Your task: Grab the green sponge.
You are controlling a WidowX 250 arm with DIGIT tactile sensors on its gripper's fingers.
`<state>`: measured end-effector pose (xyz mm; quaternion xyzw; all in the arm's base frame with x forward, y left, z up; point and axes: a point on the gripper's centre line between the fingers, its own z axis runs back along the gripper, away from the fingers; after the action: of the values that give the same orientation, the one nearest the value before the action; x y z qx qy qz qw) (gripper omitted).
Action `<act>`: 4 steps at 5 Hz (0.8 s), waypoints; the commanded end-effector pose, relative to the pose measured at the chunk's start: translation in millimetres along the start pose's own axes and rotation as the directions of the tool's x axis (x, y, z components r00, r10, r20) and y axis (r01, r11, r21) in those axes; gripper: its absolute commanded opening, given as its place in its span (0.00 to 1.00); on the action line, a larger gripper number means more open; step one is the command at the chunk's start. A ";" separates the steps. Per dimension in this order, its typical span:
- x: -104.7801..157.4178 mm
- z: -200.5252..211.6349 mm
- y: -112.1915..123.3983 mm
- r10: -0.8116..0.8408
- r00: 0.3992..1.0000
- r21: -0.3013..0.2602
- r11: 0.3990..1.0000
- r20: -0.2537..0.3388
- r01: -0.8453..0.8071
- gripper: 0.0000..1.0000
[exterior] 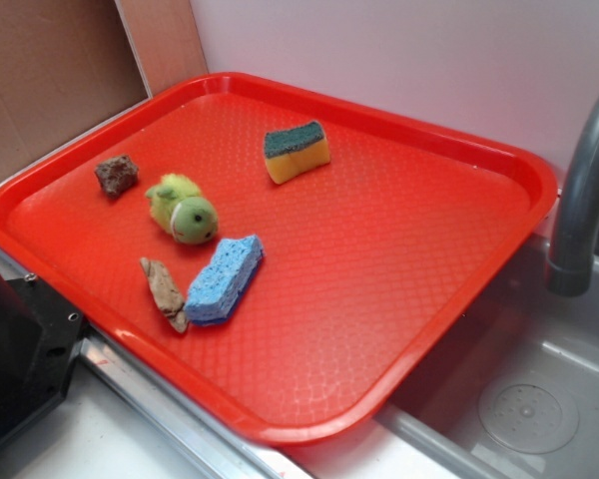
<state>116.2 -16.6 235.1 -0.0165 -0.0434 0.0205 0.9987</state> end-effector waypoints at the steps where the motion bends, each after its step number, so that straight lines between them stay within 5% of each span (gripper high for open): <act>1: 0.0 0.0 0.0 0.000 1.000 0.000 1.000 0.000 0.000 1.00; 4: 61.7 -43.6 20.0 -0.133 0.986 0.050 0.990 0.100 0.129 1.00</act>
<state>178.1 1.3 189.1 0.0061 -0.0833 -0.0506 0.9952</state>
